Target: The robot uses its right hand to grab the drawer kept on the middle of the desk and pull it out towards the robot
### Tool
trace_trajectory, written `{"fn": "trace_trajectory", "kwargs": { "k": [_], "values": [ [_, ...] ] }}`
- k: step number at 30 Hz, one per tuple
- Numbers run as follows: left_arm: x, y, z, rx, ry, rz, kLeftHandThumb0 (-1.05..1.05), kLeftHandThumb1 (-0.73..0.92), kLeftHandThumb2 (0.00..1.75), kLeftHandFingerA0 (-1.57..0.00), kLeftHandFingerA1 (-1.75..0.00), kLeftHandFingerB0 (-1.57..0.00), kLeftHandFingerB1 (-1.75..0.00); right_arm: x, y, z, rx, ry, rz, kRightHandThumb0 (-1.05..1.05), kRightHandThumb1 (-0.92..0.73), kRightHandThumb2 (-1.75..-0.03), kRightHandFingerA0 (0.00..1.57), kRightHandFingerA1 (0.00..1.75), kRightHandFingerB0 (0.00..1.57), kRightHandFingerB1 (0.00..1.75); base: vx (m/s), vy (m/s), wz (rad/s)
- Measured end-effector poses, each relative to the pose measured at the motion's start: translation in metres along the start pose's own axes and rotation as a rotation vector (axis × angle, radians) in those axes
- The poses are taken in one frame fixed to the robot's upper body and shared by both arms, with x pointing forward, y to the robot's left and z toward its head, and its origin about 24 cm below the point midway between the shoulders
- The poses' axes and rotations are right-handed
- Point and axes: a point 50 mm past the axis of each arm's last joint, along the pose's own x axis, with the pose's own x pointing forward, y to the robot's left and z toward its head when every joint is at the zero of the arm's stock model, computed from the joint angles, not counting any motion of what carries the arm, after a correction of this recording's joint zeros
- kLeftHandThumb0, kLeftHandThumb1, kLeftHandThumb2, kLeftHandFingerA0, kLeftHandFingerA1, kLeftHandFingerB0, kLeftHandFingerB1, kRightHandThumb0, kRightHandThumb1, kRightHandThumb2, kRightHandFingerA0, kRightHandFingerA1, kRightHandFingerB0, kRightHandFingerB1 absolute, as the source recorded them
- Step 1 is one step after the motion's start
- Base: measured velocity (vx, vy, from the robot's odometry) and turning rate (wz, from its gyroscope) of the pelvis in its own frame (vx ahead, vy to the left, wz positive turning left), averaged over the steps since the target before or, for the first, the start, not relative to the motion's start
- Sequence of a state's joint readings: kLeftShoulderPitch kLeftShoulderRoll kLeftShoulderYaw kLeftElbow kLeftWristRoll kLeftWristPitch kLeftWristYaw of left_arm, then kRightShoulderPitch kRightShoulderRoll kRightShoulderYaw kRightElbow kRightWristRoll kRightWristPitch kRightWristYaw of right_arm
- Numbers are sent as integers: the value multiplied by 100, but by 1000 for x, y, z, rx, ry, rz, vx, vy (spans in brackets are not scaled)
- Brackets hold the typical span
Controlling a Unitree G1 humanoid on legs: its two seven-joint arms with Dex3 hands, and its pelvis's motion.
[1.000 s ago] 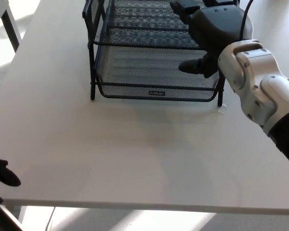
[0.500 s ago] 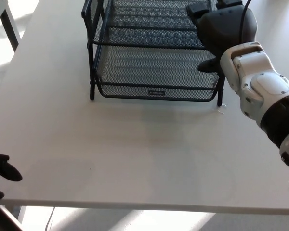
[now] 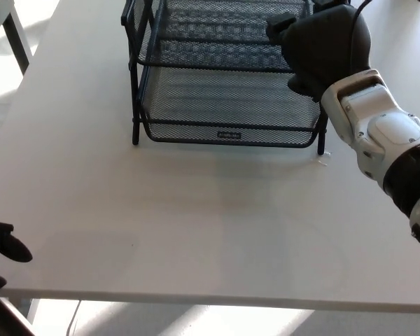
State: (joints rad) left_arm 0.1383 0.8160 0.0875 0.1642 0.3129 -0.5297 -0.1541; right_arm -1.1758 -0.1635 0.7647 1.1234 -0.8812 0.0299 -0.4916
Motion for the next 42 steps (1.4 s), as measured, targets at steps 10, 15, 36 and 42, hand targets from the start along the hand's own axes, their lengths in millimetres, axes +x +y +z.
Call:
{"fn": "trace_trajectory", "kwargs": {
  "k": [10, 15, 36, 42],
  "values": [
    [1, 2, -1, 2, -1, 5, -29, 57, 57, -80, -87, -81, -57, -5, 1, 0, -8, -50, -108, -41, -53, -56, 89, 155, 95, 65, 0, 0, 0],
    [1, 2, -1, 6, -7, 5, -29, 57, 57, -80, -86, -81, -57, -10, 3, -3, 0, -82, -157, -42, -49, -55, 95, 151, 100, 61, 0, 0, 0],
    [1, 3, -1, 8, -11, 6, -29, 57, 57, -78, -86, -80, -57, -75, 6, -1, 91, -226, -432, -45, -50, -56, 94, 150, 98, 59, 0, 0, 0],
    [1, 3, 0, 12, -13, 2, -28, 56, 57, -80, -88, -81, -56, -105, 3, 1, 148, -231, -472, -42, -51, -60, 89, 153, 95, 58, 0, 0, 0]
  ]
}}
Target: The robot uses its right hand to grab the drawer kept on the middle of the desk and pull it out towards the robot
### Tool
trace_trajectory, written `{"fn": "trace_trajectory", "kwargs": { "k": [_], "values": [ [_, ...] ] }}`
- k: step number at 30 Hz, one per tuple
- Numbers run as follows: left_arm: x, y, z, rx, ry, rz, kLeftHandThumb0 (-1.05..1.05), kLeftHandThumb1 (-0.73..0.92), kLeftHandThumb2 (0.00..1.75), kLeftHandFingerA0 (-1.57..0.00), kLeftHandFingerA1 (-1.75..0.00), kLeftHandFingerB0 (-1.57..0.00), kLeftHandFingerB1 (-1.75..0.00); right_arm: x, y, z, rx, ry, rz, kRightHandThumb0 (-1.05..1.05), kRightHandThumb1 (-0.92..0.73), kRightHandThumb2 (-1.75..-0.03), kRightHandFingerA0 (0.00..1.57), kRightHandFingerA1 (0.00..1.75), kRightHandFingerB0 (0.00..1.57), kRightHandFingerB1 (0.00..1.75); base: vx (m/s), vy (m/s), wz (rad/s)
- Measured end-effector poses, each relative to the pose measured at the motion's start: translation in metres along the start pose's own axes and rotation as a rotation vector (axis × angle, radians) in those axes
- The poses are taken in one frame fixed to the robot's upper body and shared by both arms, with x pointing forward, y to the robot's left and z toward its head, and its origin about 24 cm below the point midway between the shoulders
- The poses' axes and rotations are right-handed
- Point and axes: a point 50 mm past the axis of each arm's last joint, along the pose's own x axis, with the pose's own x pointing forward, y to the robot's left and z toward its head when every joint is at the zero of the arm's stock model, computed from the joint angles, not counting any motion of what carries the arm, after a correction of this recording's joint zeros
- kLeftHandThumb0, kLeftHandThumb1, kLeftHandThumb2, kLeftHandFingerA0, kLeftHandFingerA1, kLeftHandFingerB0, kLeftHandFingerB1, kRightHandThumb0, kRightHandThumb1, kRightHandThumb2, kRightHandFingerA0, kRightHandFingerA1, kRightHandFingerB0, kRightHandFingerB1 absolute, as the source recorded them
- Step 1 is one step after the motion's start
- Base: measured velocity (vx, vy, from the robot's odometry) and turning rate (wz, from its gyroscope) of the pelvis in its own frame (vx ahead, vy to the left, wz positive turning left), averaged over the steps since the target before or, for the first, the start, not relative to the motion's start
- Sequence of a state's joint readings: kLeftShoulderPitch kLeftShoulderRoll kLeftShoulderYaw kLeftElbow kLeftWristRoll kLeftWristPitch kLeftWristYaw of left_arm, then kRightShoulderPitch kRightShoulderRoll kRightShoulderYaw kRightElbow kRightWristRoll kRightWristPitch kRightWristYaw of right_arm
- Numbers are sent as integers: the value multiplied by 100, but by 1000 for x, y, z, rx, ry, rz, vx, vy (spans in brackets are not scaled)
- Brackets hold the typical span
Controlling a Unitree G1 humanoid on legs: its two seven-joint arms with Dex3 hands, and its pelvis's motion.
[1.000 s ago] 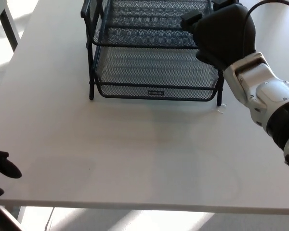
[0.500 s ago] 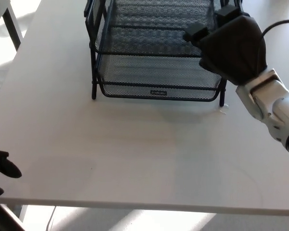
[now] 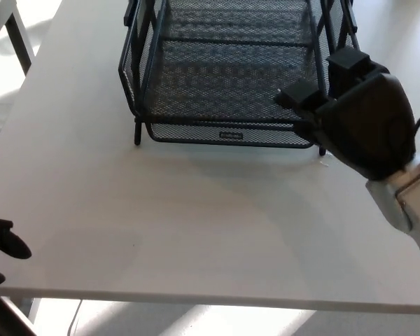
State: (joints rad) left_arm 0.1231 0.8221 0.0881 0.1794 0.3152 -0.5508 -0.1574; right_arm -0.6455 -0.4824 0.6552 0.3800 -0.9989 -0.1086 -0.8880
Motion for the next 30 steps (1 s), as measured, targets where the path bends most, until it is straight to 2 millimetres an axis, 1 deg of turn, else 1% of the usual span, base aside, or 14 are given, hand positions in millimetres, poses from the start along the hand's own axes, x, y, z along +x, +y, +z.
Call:
{"fn": "trace_trajectory", "kwargs": {
  "k": [1, 7, 11, 16, 17, 18, 19, 20, 21, 22, 23, 24, 26, 30],
  "values": [
    [0, 0, 0, 0, -1, 0, -29, 57, 57, -79, -89, -81, -58, -4, -2, 2, 8, 1, -3, -42, -53, -56, 91, 149, 94, 57, 0, 0, 0],
    [-1, 0, 0, 3, 0, -6, -28, 57, 57, -79, -87, -80, -57, -22, -14, 11, 41, 19, -5, -40, -53, -56, 91, 149, 92, 58, 0, 0, 0],
    [-1, 0, 0, 3, 0, -9, -28, 56, 57, -80, -89, -81, -58, -28, -18, 16, 50, 25, 4, -41, -56, -57, 88, 153, 90, 58, 0, 0, 0],
    [-1, -1, -1, 2, 3, -14, -29, 56, 57, -79, -89, -82, -59, -30, -19, 16, 39, 21, 11, -39, -59, -58, 88, 150, 88, 57, 0, 0, 0],
    [-2, -1, -1, 2, 4, -15, -29, 56, 57, -79, -88, -81, -58, -30, -19, 16, 37, 21, 12, -39, -61, -60, 80, 137, 75, 48, 0, 0, 0],
    [-2, -1, 0, 3, 2, -16, -27, 56, 57, -79, -86, -80, -57, -30, -19, 16, 40, 22, 17, -50, -68, -61, 62, 91, 42, 37, 0, 0, 0],
    [-2, -1, 0, 4, 1, -16, -27, 57, 57, -78, -86, -81, -56, -30, -20, 17, 42, 24, 23, -61, -67, -60, 41, 55, 12, 31, 0, 0, 0],
    [-2, -1, 0, 4, 1, -16, -27, 57, 57, -78, -86, -81, -56, -30, -20, 17, 42, 25, 32, -61, -67, -60, 41, 55, 12, 31, 0, 0, 0],
    [-2, -1, 0, 4, 0, -16, -27, 56, 57, -80, -85, -82, -56, -31, -19, 18, 42, 26, 40, -73, -46, -85, 3, 25, 0, 23, 0, 0, 0],
    [-2, -1, 0, 4, 0, -16, -27, 55, 57, -81, -86, -82, -56, -32, -19, 18, 42, 29, 58, -75, -46, -84, 0, 17, 0, 24, 0, 0, 0],
    [-2, -1, 0, 4, 0, -16, -27, 55, 57, -81, -86, -82, -56, -32, -18, 19, 41, 31, 67, -75, -46, -84, 0, 17, 0, 24, 0, 0, 0],
    [-2, -1, 0, 4, 0, -16, -27, 55, 57, -81, -89, -81, -57, -32, -18, 19, 39, 34, 83, -83, -46, -79, 0, 5, 1, 17, 0, 0, 0],
    [-2, -1, 0, 4, 0, -16, -27, 56, 56, -80, -88, -81, -56, -32, -18, 20, 38, 38, 101, -86, -46, -75, 0, 1, 0, 15, 0, 0, 0],
    [-2, -1, 0, 4, -1, -16, -27, 57, 57, -79, -87, -81, -56, -31, -17, 22, 38, 48, 142, -78, -41, -74, 0, 7, 0, 20, 0, 0, 0]
  ]
}}
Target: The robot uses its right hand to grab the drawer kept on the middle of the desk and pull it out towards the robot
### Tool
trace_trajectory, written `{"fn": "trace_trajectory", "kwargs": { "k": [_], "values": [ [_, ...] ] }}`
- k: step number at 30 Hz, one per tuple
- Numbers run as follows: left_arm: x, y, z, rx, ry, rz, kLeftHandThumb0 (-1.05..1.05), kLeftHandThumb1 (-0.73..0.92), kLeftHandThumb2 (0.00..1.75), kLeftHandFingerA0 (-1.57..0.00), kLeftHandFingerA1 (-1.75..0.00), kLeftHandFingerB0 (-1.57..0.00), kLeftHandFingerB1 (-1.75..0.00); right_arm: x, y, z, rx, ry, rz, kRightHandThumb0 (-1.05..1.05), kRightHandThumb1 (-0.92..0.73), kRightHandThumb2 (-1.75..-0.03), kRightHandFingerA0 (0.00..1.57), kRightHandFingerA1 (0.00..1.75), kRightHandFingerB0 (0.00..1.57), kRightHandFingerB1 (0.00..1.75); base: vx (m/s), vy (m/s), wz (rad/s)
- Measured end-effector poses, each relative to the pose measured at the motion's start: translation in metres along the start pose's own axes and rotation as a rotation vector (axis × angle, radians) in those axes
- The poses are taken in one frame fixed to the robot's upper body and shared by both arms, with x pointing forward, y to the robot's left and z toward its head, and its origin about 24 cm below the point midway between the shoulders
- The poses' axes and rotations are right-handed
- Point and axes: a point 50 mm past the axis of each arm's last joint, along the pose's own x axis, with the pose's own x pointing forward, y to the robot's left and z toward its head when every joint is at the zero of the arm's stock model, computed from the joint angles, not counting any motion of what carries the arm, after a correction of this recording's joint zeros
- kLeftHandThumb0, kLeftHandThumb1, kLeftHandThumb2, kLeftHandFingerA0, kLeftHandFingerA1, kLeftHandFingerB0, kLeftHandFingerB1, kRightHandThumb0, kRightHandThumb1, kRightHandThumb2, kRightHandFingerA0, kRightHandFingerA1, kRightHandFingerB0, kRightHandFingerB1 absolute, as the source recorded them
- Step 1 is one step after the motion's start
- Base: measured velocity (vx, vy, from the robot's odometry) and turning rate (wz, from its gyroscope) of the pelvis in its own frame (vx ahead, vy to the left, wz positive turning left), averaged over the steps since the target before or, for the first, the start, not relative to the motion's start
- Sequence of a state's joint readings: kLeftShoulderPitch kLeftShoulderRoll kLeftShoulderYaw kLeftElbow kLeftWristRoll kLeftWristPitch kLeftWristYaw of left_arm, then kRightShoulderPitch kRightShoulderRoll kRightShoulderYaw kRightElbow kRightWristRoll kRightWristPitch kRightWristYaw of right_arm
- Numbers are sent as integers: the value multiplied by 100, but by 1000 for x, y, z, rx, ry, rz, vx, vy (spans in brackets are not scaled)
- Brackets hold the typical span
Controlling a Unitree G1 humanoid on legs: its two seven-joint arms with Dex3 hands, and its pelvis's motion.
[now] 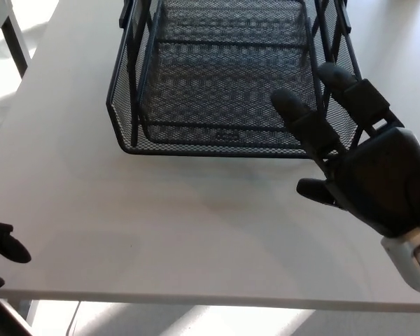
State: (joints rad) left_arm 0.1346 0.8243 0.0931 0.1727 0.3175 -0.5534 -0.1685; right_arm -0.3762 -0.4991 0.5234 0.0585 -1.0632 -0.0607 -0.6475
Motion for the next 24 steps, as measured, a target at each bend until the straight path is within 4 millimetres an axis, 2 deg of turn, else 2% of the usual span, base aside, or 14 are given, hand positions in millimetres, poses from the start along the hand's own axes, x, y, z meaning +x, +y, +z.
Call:
{"fn": "trace_trajectory", "kwargs": {
  "k": [1, 3, 4, 5, 11, 14, 16, 17, 19, 20, 21, 22, 23, 24],
  "values": [
    [0, 0, 0, 0, 0, 0, -27, 57, 57, -79, -87, -81, -56, 0, 0, 0, 0, 5, 12, -78, -41, -74, 0, 7, 0, 20, 0, 0, 0],
    [0, 0, 0, 0, 0, 0, -27, 56, 57, -79, -87, -81, -56, 0, 1, 1, 1, 13, 32, -64, -50, -73, 0, 6, 0, 22, 0, 0, 0],
    [0, 0, 0, 0, 1, 0, -27, 56, 57, -79, -85, -81, -56, -1, 1, 1, 0, 17, 43, -60, -56, -57, 0, 16, 0, 30, 0, 0, 0],
    [0, 0, 0, 0, 1, 0, -28, 57, 57, -78, -85, -81, -56, -1, 0, 1, 0, 22, 54, -69, -39, -76, 0, 16, 0, 28, 0, 0, 0],
    [-1, -1, 0, -2, 3, -3, -28, 56, 56, -80, -87, -81, -57, 0, -6, -2, -6, 51, 89, -64, -37, -78, 0, 24, 0, 30, 0, 0, 0],
    [-1, -2, -2, -5, 9, -5, -29, 57, 57, -78, -87, -81, -58, -3, -15, -6, -15, 69, 99, -62, -37, -78, 0, 25, 0, 32, 0, 0, 0],
    [-2, -2, -2, -6, 12, -8, -29, 57, 57, -78, -84, -81, -58, -6, -22, -9, -22, 85, 101, -68, -38, -76, 0, 17, 0, 26, 0, 0, 0],
    [-2, -3, -2, -7, 13, -9, -29, 57, 57, -77, -83, -80, -57, -9, -29, -12, -31, 97, 102, -65, -38, -78, 0, 24, 0, 29, 0, 0, 0],
    [-3, -4, -3, -9, 17, -14, -31, 58, 57, -76, -83, -80, -57, -15, -41, -19, -53, 121, 103, -67, -38, -79, 0, 25, 0, 29, 0, 0, 0],
    [-4, -5, -3, -9, 18, -16, -30, 58, 57, -77, -84, -80, -57, -19, -46, -22, -60, 132, 104, -54, -52, -69, 0, 17, 0, 25, 0, 0, 0],
    [-4, -5, -3, -10, 19, -18, -30, 58, 57, -77, -83, -79, -57, -22, -52, -25, -67, 145, 102, -56, -57, -57, 0, 18, 0, 30, 0, 0, 0],
    [-4, -5, -3, -10, 19, -18, -30, 58, 57, -77, -84, -80, -57, -26, -58, -28, -72, 163, 100, -62, -35, -75, 0, 23, 0, 33, 0, 0, 0],
    [-4, -5, -3, -10, 19, -19, -29, 57, 57, -79, -85, -81, -56, -30, -63, -31, -77, 179, 98, -66, -36, -75, 0, 19, 0, 32, 0, 0, 0],
    [-4, -5, -3, -10, 19, -19, -29, 58, 57, -78, -86, -80, -57, -33, -67, -34, -79, 191, 98, -57, -52, -56, 0, 26, 4, 35, 0, 0, 0]
  ]
}}
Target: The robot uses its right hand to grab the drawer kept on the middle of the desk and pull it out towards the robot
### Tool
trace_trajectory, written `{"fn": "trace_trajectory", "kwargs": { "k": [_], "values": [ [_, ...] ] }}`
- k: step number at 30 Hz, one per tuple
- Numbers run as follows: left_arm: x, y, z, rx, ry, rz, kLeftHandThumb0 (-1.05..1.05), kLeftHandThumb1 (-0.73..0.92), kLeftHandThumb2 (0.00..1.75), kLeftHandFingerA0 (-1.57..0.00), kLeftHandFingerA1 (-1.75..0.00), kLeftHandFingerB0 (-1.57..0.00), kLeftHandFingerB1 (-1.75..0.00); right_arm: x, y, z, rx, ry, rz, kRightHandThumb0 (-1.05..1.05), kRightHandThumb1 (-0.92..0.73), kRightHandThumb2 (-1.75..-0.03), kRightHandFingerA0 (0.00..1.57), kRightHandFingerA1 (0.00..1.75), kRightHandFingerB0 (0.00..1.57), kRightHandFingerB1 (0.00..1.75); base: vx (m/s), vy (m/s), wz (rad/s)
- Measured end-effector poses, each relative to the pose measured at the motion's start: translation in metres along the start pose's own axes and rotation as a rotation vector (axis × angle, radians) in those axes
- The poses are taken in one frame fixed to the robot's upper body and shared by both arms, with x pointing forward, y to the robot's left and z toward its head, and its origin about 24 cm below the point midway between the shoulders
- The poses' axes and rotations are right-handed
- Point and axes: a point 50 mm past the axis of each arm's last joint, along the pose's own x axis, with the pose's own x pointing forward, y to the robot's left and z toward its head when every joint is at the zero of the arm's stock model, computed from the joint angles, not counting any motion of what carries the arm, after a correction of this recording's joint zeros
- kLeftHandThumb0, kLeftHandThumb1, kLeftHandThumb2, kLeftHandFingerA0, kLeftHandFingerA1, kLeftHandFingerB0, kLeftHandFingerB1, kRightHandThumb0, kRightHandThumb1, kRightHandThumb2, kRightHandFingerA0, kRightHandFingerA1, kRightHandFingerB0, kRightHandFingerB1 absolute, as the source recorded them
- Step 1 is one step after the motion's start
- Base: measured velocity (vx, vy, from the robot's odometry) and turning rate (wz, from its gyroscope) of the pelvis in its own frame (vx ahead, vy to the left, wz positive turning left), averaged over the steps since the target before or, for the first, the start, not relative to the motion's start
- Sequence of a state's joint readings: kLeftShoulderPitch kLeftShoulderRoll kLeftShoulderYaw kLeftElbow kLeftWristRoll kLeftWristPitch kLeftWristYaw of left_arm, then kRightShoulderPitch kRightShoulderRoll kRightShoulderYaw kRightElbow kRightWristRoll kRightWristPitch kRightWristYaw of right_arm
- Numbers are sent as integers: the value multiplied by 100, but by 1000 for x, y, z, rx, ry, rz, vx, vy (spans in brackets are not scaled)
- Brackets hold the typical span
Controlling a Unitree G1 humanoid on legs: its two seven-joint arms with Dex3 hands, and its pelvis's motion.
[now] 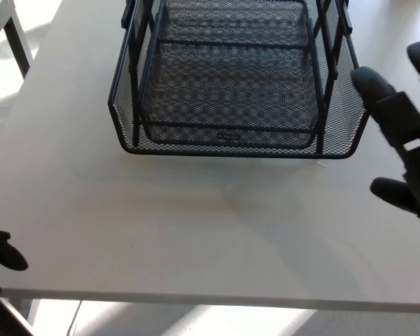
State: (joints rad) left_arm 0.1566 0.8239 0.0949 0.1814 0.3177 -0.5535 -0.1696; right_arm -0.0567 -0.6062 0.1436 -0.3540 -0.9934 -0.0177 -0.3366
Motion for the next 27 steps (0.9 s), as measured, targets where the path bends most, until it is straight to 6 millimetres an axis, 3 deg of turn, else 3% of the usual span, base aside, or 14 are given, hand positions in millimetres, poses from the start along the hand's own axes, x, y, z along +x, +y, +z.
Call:
{"fn": "trace_trajectory", "kwargs": {
  "k": [2, 5, 6, 7, 8, 11, 12, 13, 15, 20, 21, 25, 26, 27],
  "values": [
    [0, 0, 0, 0, 1, -1, -29, 58, 57, -78, -86, -80, -57, -9, -7, -9, -9, 33, 2, -57, -52, -56, 0, 26, 4, 35, 0, 0, 0],
    [-1, -1, -1, 0, 4, -4, -29, 58, 57, -77, -85, -80, -57, -24, -14, -21, -26, 81, 18, -60, -38, -79, 0, 27, 0, 38, 0, 0, 0],
    [-1, -1, -1, 0, 4, -5, -28, 57, 57, -79, -85, -81, -57, -30, -16, -26, -32, 101, 28, -57, -57, -57, 0, 11, 0, 27, 0, 0, 0],
    [-1, -1, -1, 0, 5, -6, -28, 57, 57, -78, -85, -81, -56, -35, -18, -29, -39, 117, 38, -65, -34, -71, 0, 12, 0, 27, 0, 0, 0],
    [-1, -2, -1, 0, 5, -6, -28, 57, 57, -78, -85, -81, -57, -40, -19, -32, -45, 132, 48, -61, -33, -71, 0, 16, 0, 30, 0, 0, 0],
    [-2, -2, -1, 0, 6, -7, -28, 57, 57, -78, -84, -81, -57, -65, -20, -47, -77, 203, 110, -58, -33, -71, 0, 18, 0, 31, 0, 0, 0],
    [-2, -2, -1, 0, 8, -8, -29, 57, 57, -77, -84, -80, -57, -74, -22, -53, -90, 229, 129, -53, -52, -57, 0, 34, 7, 35, 0, 0, 0],
    [-3, -2, -1, 0, 10, -9, -28, 57, 57, -78, -84, -80, -57, -81, -21, -58, -101, 252, 141, -59, -44, -70, 4, 36, 3, 38, 0, 0, 0],
    [-3, -2, -1, 0, 9, -9, -28, 56, 57, -79, -84, -82, -57, -89, -20, -65, -117, 284, 151, -49, -48, -57, 2, 33, 9, 33, 0, 0, 0],
    [-3, -2, -1, 0, 7, -8, -27, 57, 57, -78, -84, -81, -56, -110, -15, -84, -164, 375, 164, -55, -38, -81, 0, 35, 0, 40, 0, 0, 0],
    [-3, -2, -1, 0, 7, -8, -28, 57, 57, -78, -82, -80, -56, -114, -14, -88, -175, 392, 167, -50, -51, -58, 4, 30, 9, 31, 0, 0, 0],
    [-3, -2, -1, 0, 7, -8, -28, 56, 57, -78, -87, -81, -59, -130, -8, -105, -213, 469, 185, -48, -50, -57, 4, 30, 14, 34, 0, 0, 0],
    [-3, -2, -1, 0, 7, -8, -28, 57, 57, -77, -85, -80, -57, -136, -6, -110, -224, 496, 193, -30, -33, -88, 3, 54, 1, 48, 0, 0, 0],
    [-3, -2, -1, 0, 8, -8, -28, 57, 57, -77, -85, -80, -57, -141, -5, -115, -234, 522, 200, -30, -33, -88, 3, 54, 1, 48, 0, 0, 0]
  ]
}}
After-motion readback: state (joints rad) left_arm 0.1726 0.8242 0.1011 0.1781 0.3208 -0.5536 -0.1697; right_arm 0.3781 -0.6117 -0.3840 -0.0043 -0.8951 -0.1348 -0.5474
